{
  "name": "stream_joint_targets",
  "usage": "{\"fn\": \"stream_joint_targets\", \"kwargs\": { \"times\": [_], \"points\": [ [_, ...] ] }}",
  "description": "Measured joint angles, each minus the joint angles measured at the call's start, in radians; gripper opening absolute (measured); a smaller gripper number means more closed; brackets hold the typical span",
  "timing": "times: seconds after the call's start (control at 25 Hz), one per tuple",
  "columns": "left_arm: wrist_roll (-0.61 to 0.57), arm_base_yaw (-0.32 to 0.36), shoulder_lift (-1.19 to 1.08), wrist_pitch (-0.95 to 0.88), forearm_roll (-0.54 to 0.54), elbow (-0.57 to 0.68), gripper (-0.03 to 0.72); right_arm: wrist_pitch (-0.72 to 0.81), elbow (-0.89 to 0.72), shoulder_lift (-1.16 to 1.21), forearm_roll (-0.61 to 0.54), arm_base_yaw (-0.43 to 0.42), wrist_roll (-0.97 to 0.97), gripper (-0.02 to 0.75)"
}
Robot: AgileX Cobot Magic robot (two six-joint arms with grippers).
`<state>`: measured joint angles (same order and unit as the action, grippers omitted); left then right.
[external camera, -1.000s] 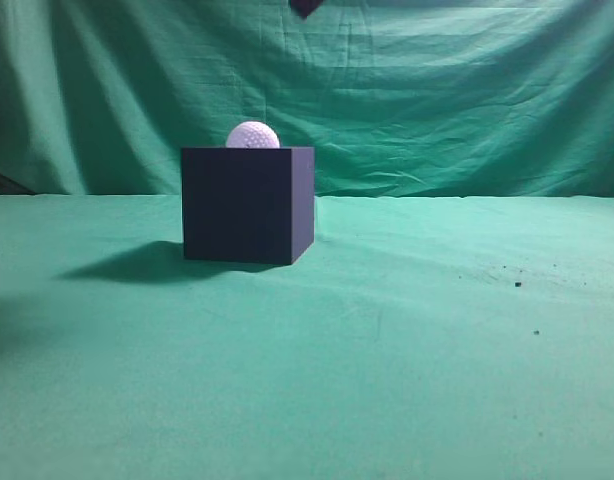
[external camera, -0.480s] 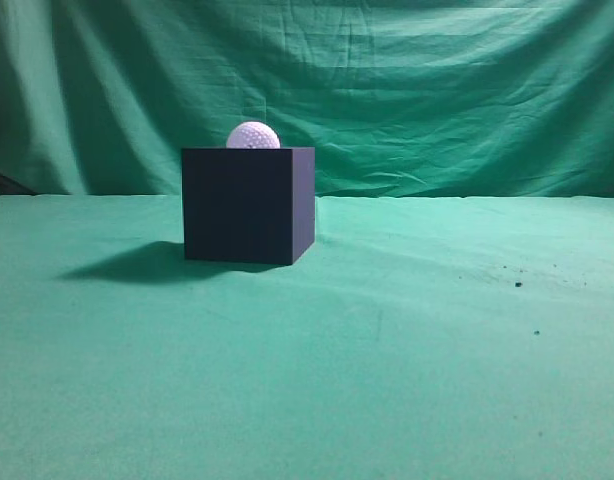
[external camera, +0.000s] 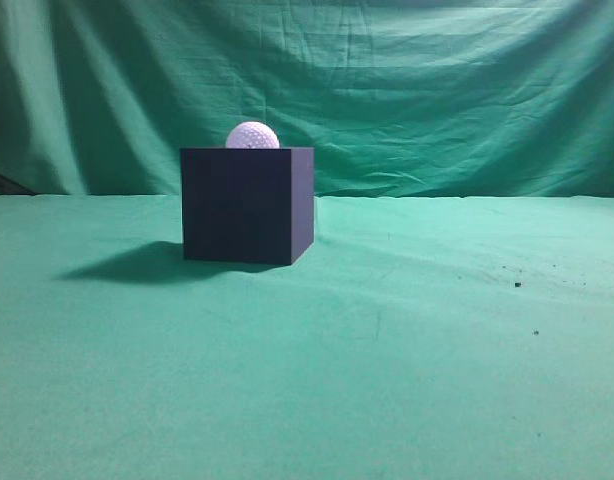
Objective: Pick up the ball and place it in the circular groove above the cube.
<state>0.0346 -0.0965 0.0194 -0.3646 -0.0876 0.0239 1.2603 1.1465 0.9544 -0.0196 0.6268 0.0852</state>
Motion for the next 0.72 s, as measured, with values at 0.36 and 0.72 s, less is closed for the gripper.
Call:
{"fn": "stream_joint_targets", "kwargs": {
  "times": [0.36,0.72],
  "points": [
    [0.000,0.000,0.000,0.000,0.000,0.000,0.000,0.013,-0.126,-0.339,-0.004,0.000,0.078,0.000],
    [0.000,0.000,0.000,0.000,0.000,0.000,0.000,-0.014,-0.237,-0.516,0.105,0.000,0.078,0.000]
  ]
}}
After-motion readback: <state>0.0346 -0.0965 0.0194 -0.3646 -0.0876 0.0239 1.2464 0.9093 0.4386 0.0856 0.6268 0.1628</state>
